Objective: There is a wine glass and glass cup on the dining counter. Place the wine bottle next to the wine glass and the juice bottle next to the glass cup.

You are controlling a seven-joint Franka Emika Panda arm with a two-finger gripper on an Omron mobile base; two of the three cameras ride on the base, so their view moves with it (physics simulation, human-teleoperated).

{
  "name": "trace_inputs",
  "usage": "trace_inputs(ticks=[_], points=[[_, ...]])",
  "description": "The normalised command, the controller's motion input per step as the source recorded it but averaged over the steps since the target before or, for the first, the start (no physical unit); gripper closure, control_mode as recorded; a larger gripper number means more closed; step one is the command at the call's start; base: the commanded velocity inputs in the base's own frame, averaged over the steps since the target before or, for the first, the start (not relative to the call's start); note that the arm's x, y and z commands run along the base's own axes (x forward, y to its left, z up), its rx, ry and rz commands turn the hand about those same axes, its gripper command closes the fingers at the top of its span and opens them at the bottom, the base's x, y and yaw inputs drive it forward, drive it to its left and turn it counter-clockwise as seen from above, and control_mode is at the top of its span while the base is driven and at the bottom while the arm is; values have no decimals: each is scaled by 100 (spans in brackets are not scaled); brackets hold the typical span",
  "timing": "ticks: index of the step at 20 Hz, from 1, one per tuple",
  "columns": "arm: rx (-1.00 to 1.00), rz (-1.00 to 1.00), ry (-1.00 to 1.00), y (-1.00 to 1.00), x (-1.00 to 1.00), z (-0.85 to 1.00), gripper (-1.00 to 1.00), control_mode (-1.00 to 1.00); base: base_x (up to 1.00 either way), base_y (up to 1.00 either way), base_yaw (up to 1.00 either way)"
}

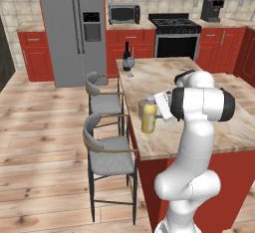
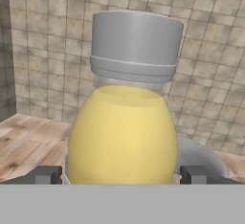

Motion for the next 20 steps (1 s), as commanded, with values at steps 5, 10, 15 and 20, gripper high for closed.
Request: trace_inputs(ticks=[5,10,15,20], points=[[0,0,0,-14,0,-29,-100,-100,0,0,0],[0,0,-1,-17,0,-21,-100,-100,0,0,0],[0,-1,-2,-24,0,-7,-100,-100,0,0,0],[0,-7,0,-31,-1,0,-100,-100,0,0,0]])
